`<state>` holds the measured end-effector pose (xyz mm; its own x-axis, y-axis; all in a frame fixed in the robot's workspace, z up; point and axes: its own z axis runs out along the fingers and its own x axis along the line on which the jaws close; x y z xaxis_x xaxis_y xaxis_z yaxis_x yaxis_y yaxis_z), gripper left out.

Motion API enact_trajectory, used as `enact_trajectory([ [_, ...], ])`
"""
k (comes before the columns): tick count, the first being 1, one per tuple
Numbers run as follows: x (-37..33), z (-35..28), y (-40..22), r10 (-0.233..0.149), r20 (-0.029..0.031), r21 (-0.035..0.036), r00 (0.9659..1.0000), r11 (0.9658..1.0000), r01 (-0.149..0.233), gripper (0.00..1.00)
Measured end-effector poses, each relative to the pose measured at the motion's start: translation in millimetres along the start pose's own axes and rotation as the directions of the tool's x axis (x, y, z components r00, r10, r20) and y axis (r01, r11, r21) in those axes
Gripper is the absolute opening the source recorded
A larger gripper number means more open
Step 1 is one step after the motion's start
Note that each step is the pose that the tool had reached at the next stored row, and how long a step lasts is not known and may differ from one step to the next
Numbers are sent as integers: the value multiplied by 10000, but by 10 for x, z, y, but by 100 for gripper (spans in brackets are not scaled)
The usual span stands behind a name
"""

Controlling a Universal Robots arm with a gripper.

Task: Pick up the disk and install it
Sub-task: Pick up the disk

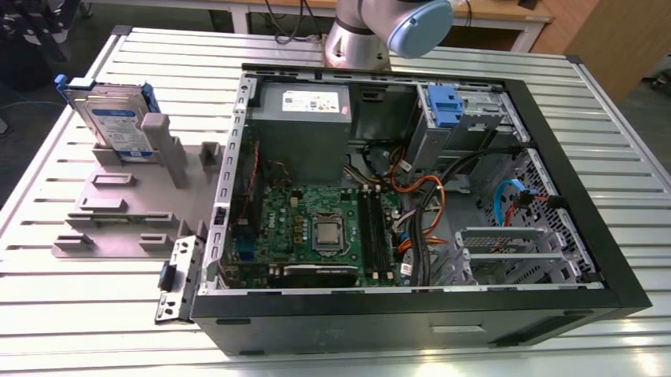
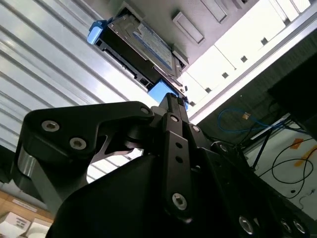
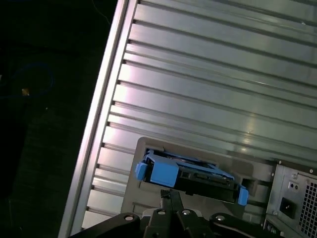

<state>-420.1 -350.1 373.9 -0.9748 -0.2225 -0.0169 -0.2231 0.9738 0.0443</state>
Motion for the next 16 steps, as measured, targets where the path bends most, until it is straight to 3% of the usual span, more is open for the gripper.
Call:
enact_trajectory([
  [8, 0, 0, 0, -828, -37, -15, 9966, 9966, 828, 11],
  [16, 0, 1, 0, -1648, -71, -34, 9863, 9863, 1648, 11],
])
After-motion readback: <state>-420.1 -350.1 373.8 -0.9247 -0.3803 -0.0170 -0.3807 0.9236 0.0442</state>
